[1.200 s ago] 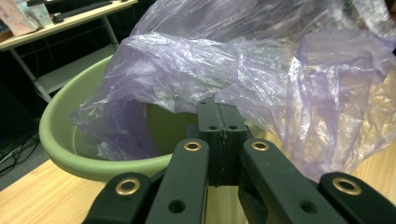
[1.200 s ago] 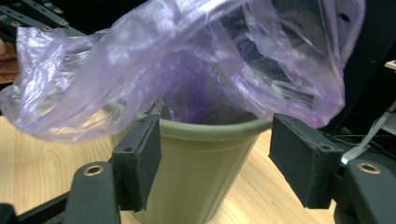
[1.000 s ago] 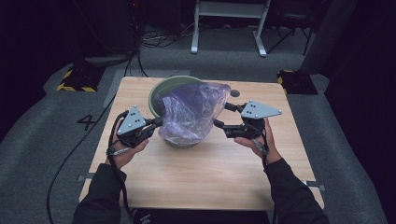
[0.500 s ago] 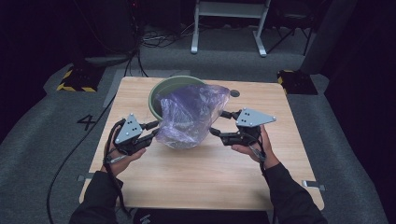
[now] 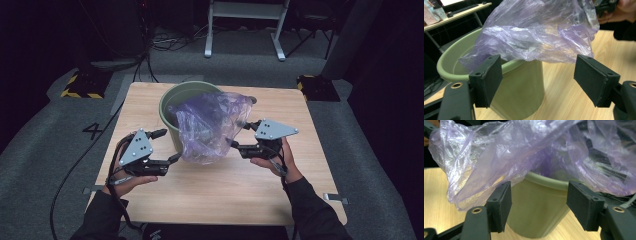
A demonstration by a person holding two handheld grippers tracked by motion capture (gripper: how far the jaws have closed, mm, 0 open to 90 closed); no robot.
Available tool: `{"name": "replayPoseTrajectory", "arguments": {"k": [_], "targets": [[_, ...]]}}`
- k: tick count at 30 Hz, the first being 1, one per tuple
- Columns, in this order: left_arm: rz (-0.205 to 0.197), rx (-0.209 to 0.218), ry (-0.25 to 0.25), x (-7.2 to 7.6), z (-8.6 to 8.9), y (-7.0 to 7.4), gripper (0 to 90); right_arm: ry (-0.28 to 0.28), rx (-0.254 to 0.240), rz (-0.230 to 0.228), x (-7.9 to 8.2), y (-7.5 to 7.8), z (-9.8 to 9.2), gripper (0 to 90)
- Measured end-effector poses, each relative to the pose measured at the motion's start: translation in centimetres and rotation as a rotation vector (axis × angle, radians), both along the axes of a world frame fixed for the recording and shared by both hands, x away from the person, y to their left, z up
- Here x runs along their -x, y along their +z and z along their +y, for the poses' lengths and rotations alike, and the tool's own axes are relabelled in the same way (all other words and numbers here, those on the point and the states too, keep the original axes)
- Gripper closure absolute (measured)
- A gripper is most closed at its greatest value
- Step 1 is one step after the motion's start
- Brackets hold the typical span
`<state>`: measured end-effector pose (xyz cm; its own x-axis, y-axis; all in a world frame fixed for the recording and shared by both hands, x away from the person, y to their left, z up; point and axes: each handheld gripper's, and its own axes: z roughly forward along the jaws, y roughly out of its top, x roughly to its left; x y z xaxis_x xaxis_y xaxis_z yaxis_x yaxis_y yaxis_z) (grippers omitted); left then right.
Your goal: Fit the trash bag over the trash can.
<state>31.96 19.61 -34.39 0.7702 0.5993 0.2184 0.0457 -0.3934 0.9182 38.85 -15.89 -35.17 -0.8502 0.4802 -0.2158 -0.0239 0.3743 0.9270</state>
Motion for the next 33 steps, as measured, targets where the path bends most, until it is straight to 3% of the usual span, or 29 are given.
{"name": "replayPoseTrajectory", "arguments": {"k": [4, 12, 17, 21, 23, 25, 29, 33], "targets": [[0.020, -0.006, 0.014, 0.0, 0.8, -0.1, 21.4, -0.017, 0.001, 0.006, 0.0, -0.2, -0.7, 37.7], [0.036, 0.031, 0.024, 0.7, 1.8, 0.2, 17.4, -0.024, -0.034, 0.009, 0.2, 0.4, -2.2, 35.7], [0.030, 0.047, -0.045, 1.1, 0.1, 0.8, 15.5, -0.028, -0.032, 0.008, 0.4, 0.6, -2.3, 35.6], [0.028, 0.029, -0.073, 1.0, -1.9, 1.2, 15.4, -0.025, -0.024, 0.009, 0.4, 0.5, -2.0, 35.6], [0.011, -0.012, -0.039, 0.8, -3.0, 1.3, 16.0, -0.022, -0.022, 0.007, 0.4, 0.5, -1.9, 35.6], [-0.002, -0.045, -0.012, 0.3, -3.8, 1.3, 22.3, -0.020, -0.024, 0.009, 0.4, 0.5, -1.8, 35.6], [0.007, -0.066, 0.025, -1.0, -4.2, 1.0, 49.5, -0.018, -0.029, 0.015, 0.5, 0.4, -1.9, 35.5], [0.018, -0.052, 0.034, -2.0, -3.5, 0.6, 72.3, -0.005, -0.026, 0.028, 0.6, 0.1, -1.9, 34.0]]}}
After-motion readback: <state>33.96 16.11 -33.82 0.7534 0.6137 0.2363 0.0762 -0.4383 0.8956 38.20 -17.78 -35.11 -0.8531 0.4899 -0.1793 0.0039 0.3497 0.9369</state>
